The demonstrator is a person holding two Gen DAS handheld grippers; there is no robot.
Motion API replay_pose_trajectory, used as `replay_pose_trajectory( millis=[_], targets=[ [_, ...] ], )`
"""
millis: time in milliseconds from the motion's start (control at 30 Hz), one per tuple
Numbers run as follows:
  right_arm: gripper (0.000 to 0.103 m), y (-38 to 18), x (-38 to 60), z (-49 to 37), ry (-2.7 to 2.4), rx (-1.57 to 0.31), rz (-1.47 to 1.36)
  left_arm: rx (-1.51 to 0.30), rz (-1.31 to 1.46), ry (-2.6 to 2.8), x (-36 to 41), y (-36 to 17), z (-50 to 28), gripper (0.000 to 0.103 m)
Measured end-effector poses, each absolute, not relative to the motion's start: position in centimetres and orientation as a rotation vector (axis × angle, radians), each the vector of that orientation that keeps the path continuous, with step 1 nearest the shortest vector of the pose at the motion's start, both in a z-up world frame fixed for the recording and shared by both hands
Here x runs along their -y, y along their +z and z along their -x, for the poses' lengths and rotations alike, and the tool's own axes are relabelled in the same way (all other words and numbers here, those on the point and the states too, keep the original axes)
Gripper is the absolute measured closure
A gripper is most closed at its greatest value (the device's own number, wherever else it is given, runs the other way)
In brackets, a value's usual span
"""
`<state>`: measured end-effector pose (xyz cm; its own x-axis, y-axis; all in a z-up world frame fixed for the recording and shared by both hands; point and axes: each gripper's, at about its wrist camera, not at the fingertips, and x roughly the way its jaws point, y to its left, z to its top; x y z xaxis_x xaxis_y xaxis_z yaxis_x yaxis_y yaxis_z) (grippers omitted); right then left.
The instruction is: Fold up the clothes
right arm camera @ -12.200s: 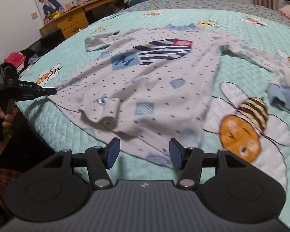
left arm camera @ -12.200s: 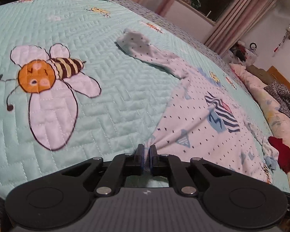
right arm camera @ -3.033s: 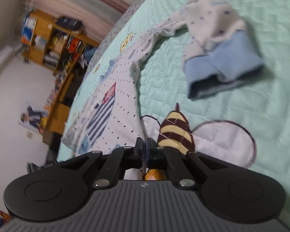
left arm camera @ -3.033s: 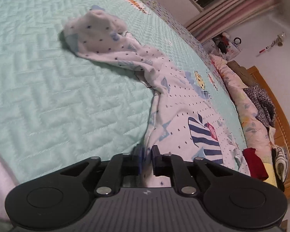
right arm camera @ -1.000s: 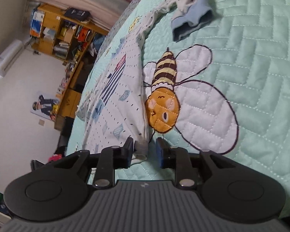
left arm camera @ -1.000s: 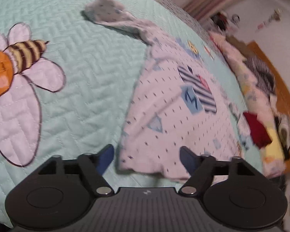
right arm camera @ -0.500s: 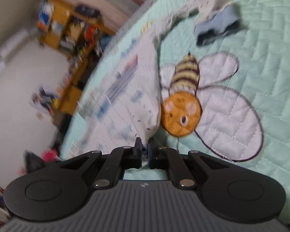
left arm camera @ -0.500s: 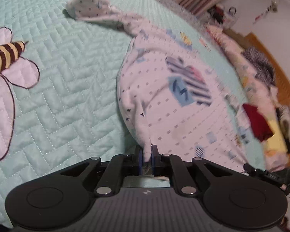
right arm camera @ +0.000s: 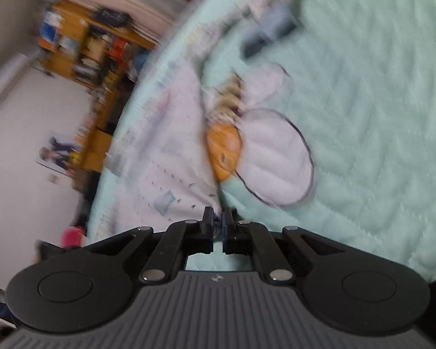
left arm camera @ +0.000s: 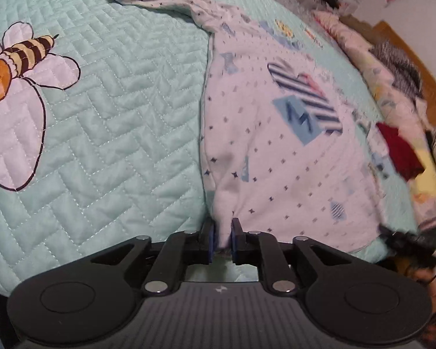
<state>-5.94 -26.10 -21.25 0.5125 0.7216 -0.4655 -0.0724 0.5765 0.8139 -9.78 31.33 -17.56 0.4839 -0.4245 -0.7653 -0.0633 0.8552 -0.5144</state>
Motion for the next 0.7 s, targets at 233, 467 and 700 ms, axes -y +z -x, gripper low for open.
replay_pose_trajectory(
  millis=[233, 467, 700],
  targets=[
    [0.075, -18.6, 27.0, 6.8, 0.500, -0.909, -0.698, -1.024, 0.434, -0.120, -33.1, -14.0, 10.8, 0.028],
    [0.075, -14.9, 24.1, 5.0, 0.612, -0.736, -0.751, -0.799, 0.468, -0.253, -30.7, -10.4, 8.7, 0.022],
    [0.052, -19.1, 18.8, -0.7, 0.685, -0.814, -0.931, -0.905, 0.412, -0.226, -26.5, -16.1, 3.8, 0.018]
  ],
)
